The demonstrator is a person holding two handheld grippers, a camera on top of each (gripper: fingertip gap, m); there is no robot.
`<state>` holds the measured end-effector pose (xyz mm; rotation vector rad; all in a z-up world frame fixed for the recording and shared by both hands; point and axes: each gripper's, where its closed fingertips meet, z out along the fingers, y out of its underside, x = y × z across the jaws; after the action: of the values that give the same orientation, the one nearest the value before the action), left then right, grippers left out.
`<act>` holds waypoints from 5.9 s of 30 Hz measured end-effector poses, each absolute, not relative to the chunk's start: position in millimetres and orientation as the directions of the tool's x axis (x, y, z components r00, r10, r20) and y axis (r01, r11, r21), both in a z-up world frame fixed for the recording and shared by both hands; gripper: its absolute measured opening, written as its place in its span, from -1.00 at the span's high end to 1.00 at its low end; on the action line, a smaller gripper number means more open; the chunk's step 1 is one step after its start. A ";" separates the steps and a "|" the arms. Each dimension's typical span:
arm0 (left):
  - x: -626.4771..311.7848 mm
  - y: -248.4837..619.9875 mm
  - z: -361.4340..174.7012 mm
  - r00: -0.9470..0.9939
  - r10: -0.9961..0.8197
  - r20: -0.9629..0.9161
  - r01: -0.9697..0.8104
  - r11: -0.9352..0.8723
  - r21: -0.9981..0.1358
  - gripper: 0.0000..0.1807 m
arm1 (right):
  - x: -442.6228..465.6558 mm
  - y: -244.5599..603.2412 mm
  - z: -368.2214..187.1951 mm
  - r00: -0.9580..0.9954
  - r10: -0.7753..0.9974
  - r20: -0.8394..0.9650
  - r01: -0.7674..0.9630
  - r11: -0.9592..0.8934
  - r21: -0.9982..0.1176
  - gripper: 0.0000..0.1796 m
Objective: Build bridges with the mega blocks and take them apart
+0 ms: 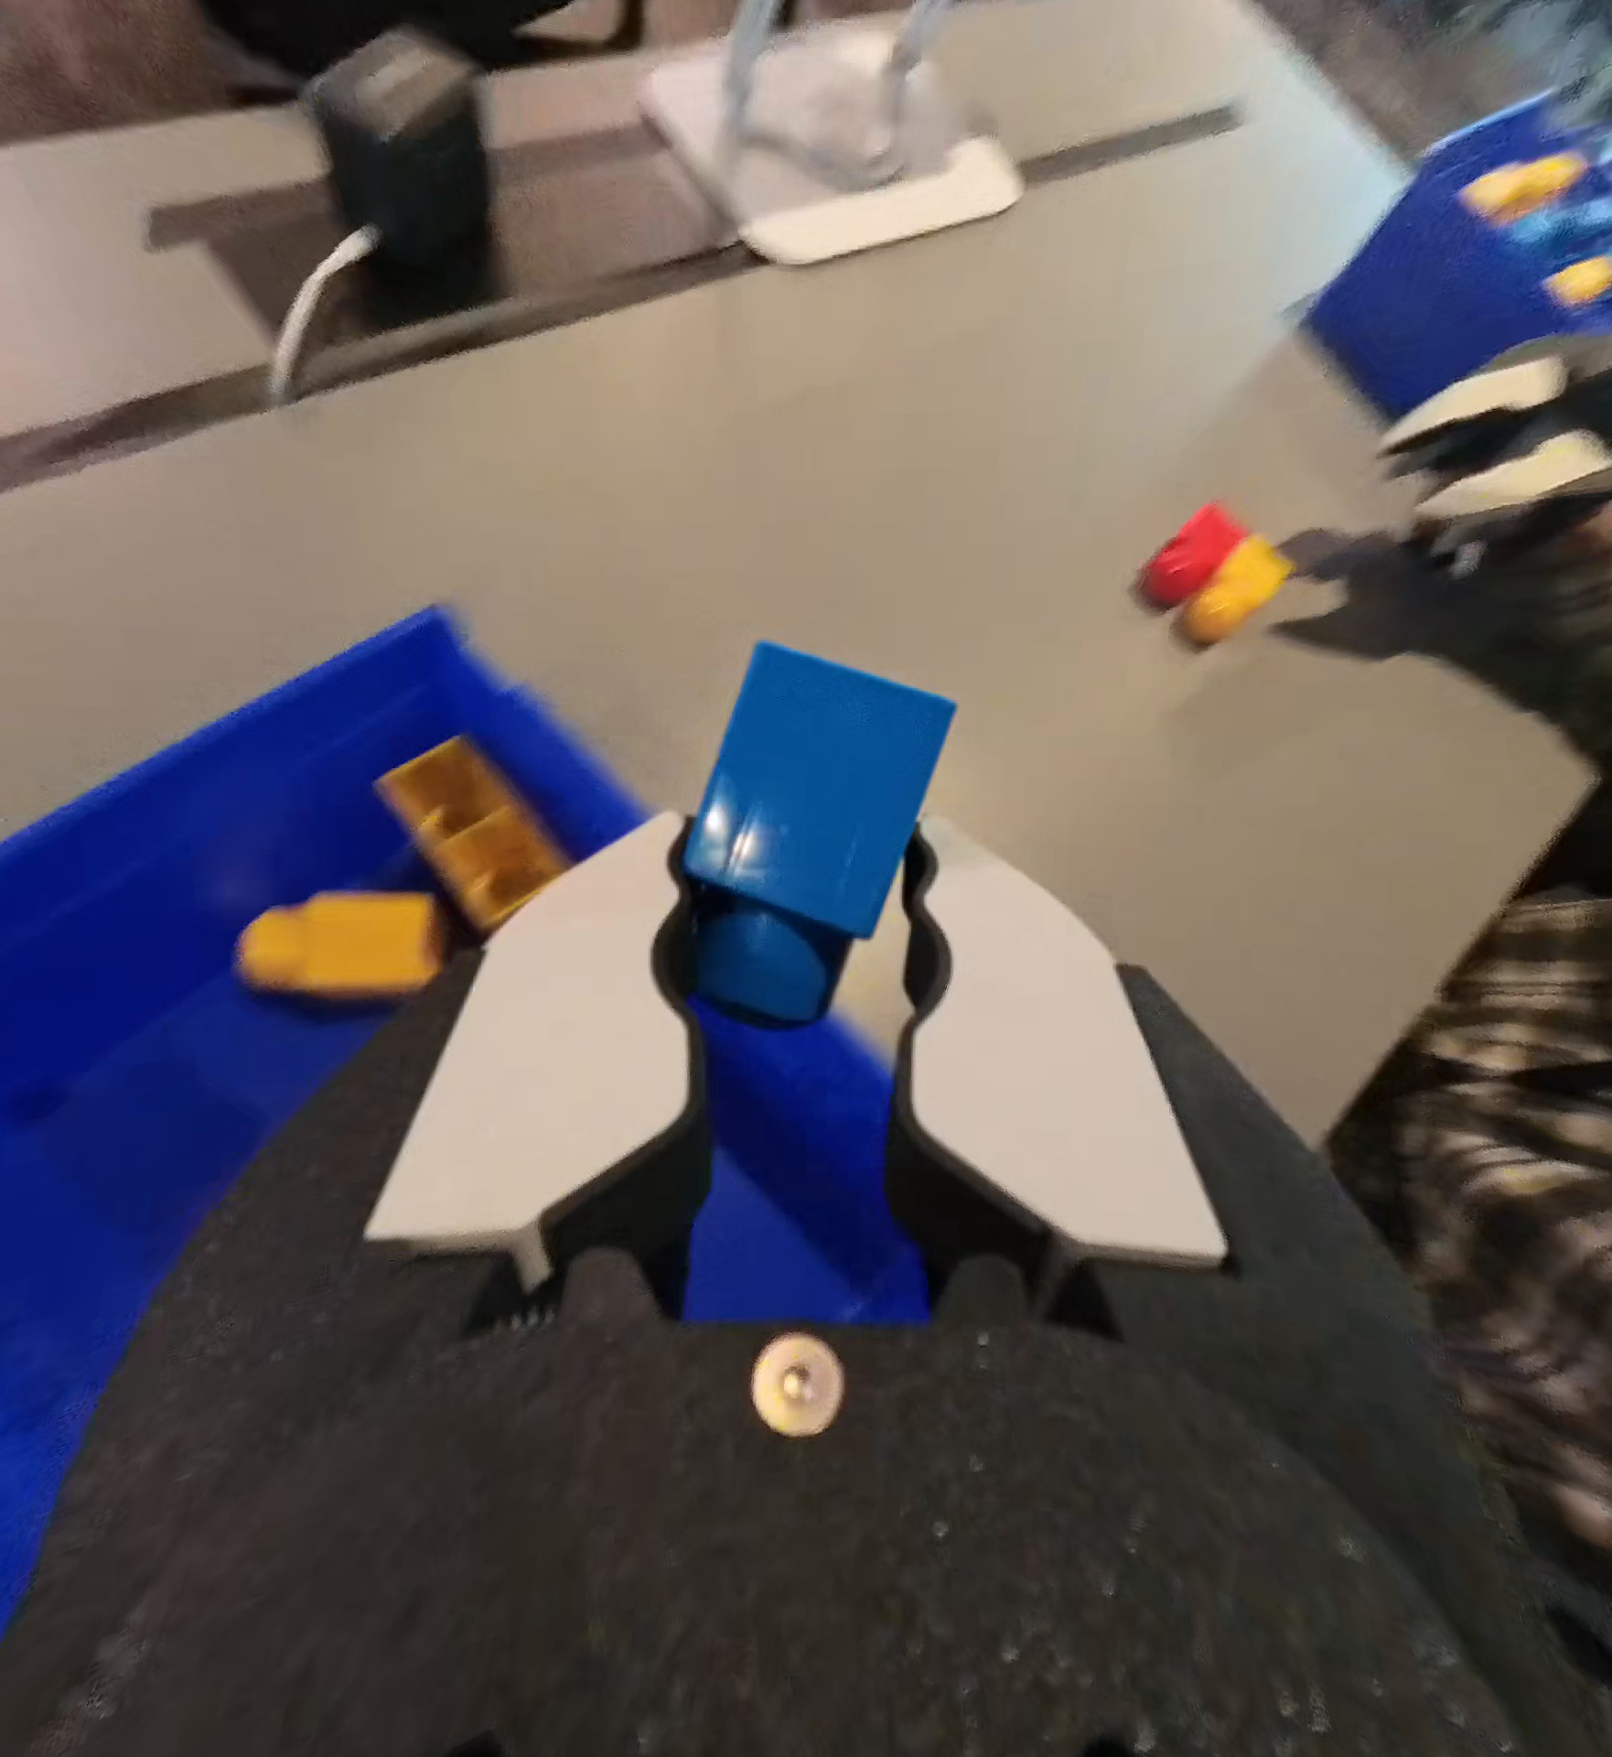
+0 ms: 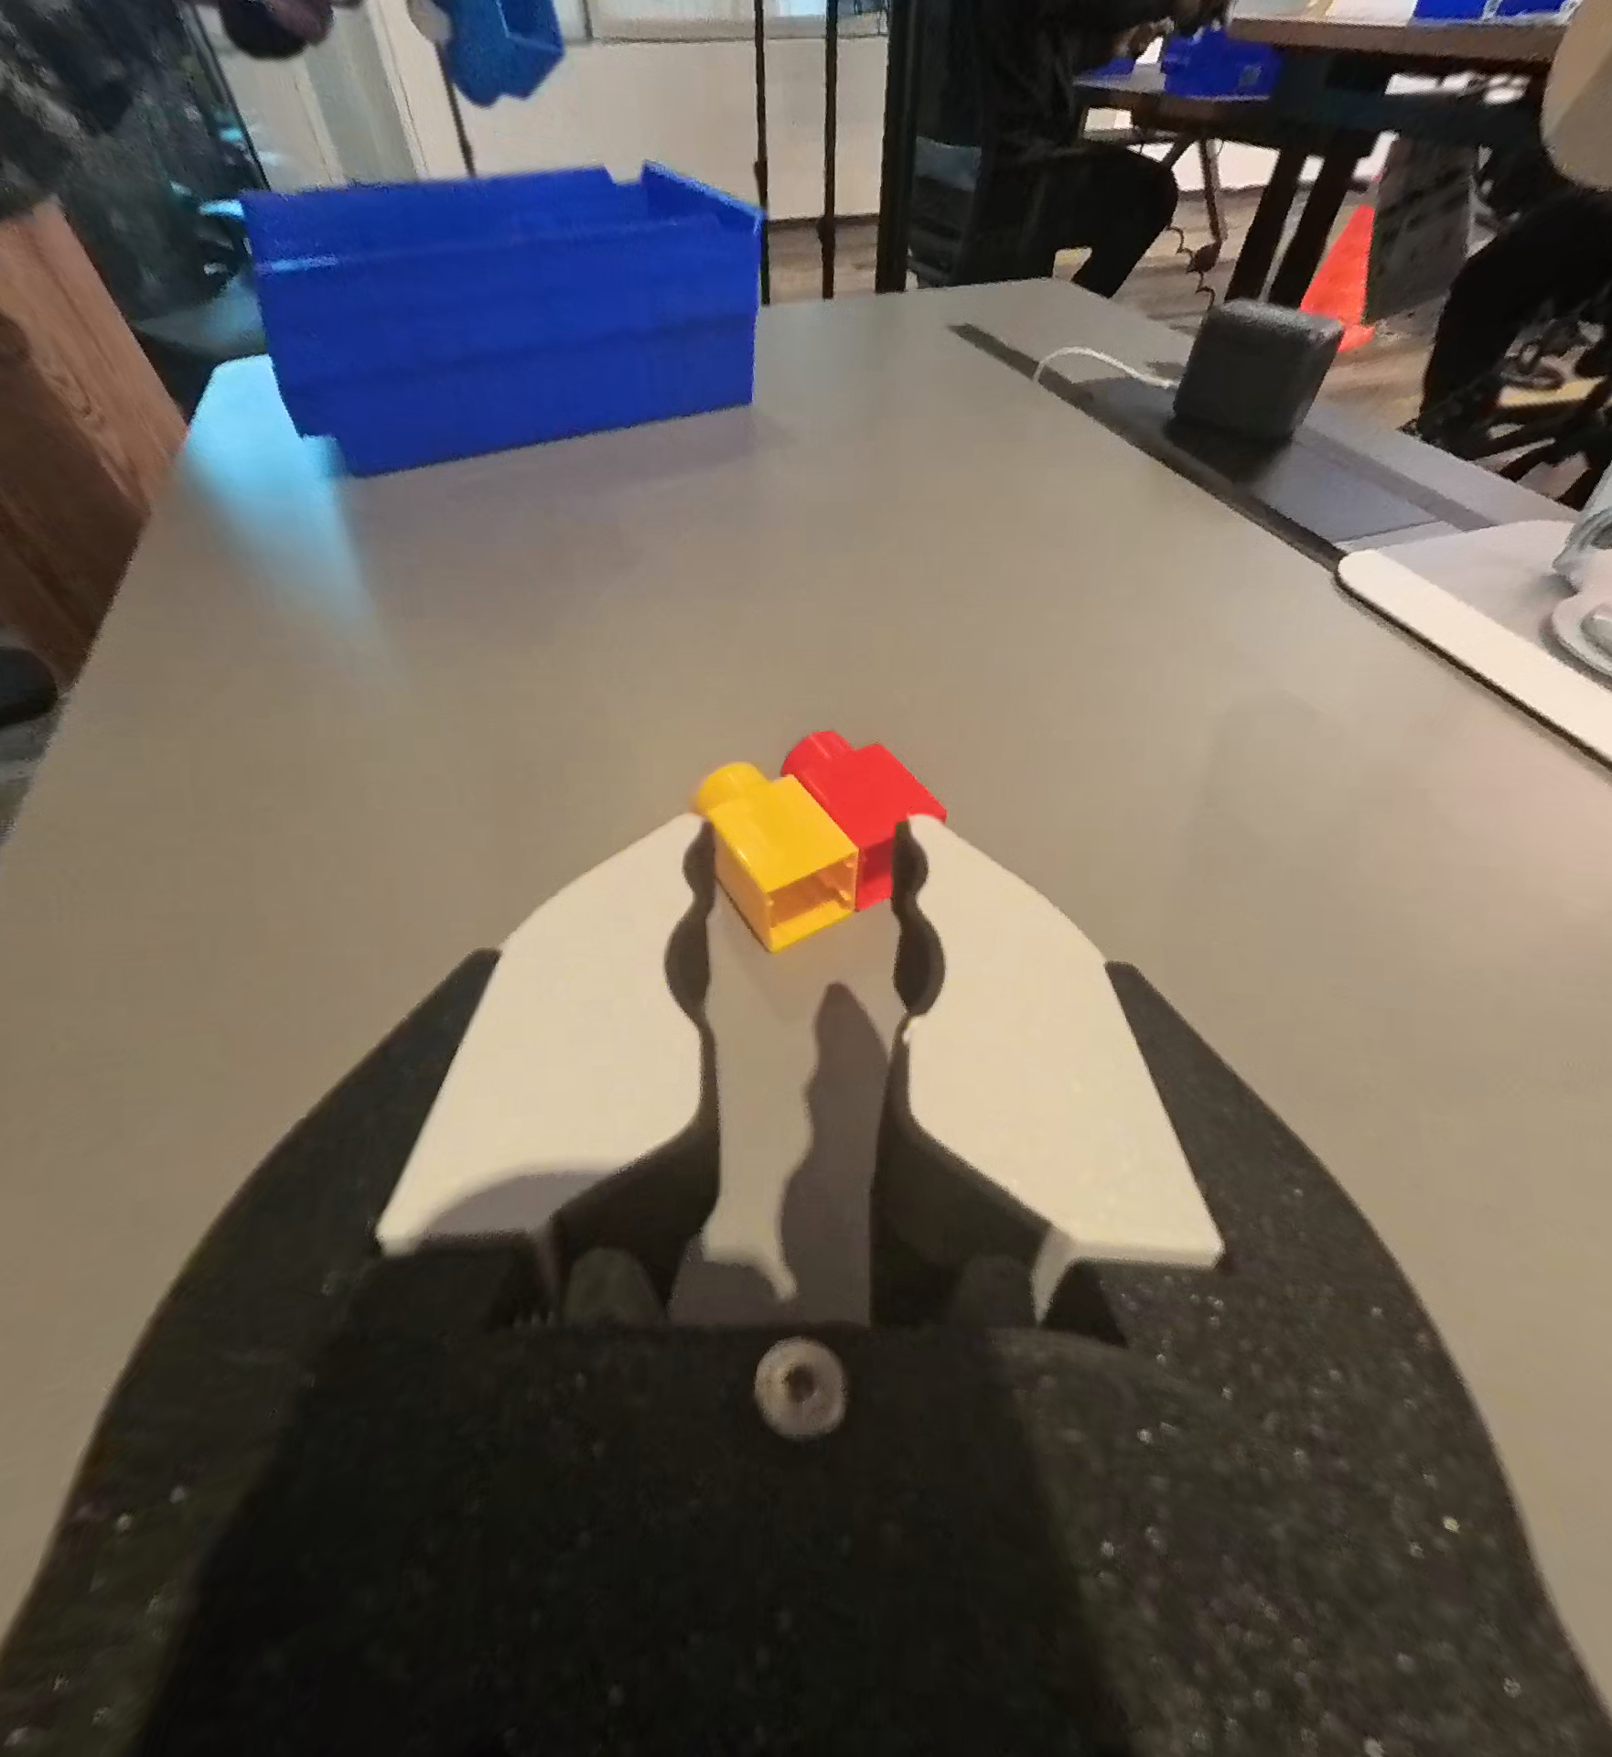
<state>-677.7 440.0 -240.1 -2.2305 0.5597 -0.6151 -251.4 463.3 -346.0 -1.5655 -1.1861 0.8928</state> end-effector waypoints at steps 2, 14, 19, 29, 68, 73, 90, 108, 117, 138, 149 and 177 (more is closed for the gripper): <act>-629.8 439.2 -227.0 0.745 -0.606 0.278 -0.224 -0.620 -0.752 0.55 | -254.9 460.8 -337.0 0.253 0.966 -0.055 0.238 -0.118 -0.964 0.54; -358.3 431.7 -270.3 0.314 -0.805 0.503 -0.376 -0.592 -0.712 0.55 | -312.3 426.0 -273.7 0.061 0.907 -0.417 0.264 -0.418 -0.869 0.44; -338.0 421.6 -280.3 0.269 -0.795 0.544 -0.387 -0.606 -0.694 0.55 | -322.2 415.2 -281.4 0.040 0.866 -0.498 0.328 -0.482 -0.813 0.30; -338.4 416.7 -269.5 0.189 -0.831 0.523 -0.308 -0.556 -0.772 0.46 | -334.4 397.7 -284.2 -0.041 0.731 -0.681 0.366 -0.623 -0.691 0.61; -328.7 421.5 -284.4 0.325 -0.937 -0.128 -0.326 0.016 -0.945 0.11 | -340.7 398.0 -279.1 -0.332 0.090 -0.939 0.295 -0.936 -0.194 0.60; -351.7 434.0 -300.5 0.401 -0.914 -0.063 -0.324 -0.077 -0.943 0.12 | -326.4 416.6 -288.2 -0.265 0.250 -0.931 0.226 -0.923 -0.312 0.33; -362.9 470.6 -395.1 0.395 -0.918 0.049 -0.511 -0.263 -0.818 0.11 | -250.4 457.9 -294.7 -0.192 0.510 -0.838 0.015 -0.853 -0.522 0.47; -376.8 461.9 -429.8 0.335 -0.938 0.092 -0.707 -0.315 -0.633 0.09 | -258.0 447.0 -302.6 -0.132 0.633 -0.763 0.093 -0.759 -0.645 0.39; -390.8 469.4 -397.3 0.366 -0.925 0.106 -0.638 -0.332 -0.695 -0.20 | -254.6 473.4 -337.5 0.064 0.985 -0.157 0.388 -0.170 -0.906 -0.09; -426.9 500.4 -325.0 0.424 -0.879 0.216 -0.079 -0.273 -0.959 0.00 | -316.9 481.3 -430.9 -0.187 0.981 0.050 0.703 0.169 -0.690 -0.11; -414.3 497.0 -343.8 0.408 -0.889 0.206 -0.162 -0.293 -0.942 0.01 | -318.2 481.5 -433.3 -0.167 0.985 0.040 0.704 0.148 -0.694 0.09; -405.0 486.4 -361.7 0.356 -0.916 0.183 -0.284 -0.293 -0.913 0.03 | -299.2 496.8 -413.9 -0.114 0.987 0.111 0.780 0.158 -0.606 -0.47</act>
<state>-405.0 486.4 -361.7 -1.7800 1.0607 -0.9492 -299.2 496.8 -413.9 -1.6739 -1.9506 0.5569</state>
